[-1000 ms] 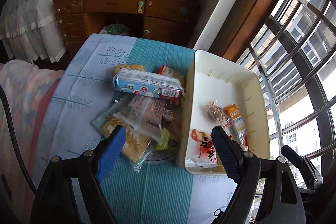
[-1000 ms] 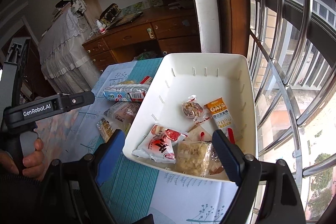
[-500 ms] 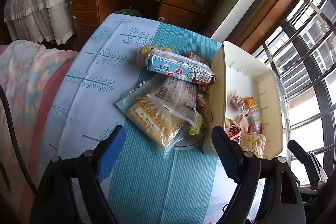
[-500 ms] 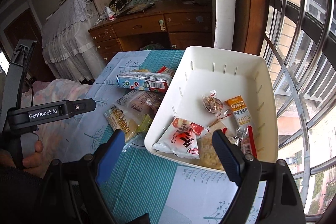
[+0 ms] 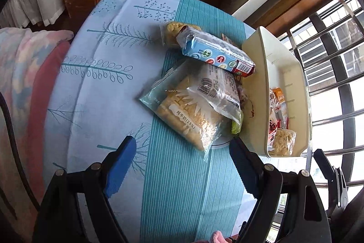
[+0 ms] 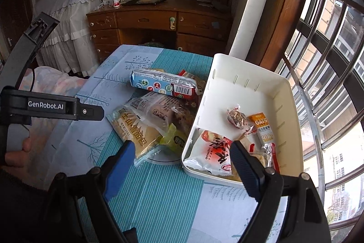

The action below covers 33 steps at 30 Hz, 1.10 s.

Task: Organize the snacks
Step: 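Move the left gripper toward the gold-print bread pack while the right approaches the green sachet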

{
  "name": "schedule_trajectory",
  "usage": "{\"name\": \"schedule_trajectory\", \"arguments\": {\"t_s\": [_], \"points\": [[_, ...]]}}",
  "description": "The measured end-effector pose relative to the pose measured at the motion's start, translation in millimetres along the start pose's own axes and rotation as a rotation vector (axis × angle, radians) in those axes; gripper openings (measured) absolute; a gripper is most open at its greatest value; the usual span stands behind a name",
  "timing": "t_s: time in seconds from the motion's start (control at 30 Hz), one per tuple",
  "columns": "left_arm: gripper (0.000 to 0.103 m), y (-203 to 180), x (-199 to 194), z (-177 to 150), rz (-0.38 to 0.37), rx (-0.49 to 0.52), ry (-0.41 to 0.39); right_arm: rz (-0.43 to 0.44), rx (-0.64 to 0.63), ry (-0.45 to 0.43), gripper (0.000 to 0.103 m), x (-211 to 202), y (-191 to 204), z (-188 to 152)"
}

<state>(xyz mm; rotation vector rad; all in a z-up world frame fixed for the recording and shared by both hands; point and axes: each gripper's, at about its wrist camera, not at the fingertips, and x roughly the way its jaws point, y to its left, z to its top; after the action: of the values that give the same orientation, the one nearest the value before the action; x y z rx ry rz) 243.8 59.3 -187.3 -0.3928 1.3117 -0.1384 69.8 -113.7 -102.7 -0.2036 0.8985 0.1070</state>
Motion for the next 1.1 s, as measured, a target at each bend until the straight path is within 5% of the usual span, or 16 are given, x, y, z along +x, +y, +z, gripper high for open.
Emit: {"name": "schedule_trajectory", "arguments": {"t_s": [0.23,0.57,1.1], "points": [[0.083,20,19,15,-0.011,0.061,0.067,-0.122,-0.059,0.027,0.086,3,31,-5],[0.089,2,46,24,-0.050,0.238,0.144,-0.225,-0.240,0.051,0.086,8,54,-7],[0.097,-60,123,18,0.063,0.503,0.292,-0.129,-0.594,0.088,0.082,44,55,-7]]}}
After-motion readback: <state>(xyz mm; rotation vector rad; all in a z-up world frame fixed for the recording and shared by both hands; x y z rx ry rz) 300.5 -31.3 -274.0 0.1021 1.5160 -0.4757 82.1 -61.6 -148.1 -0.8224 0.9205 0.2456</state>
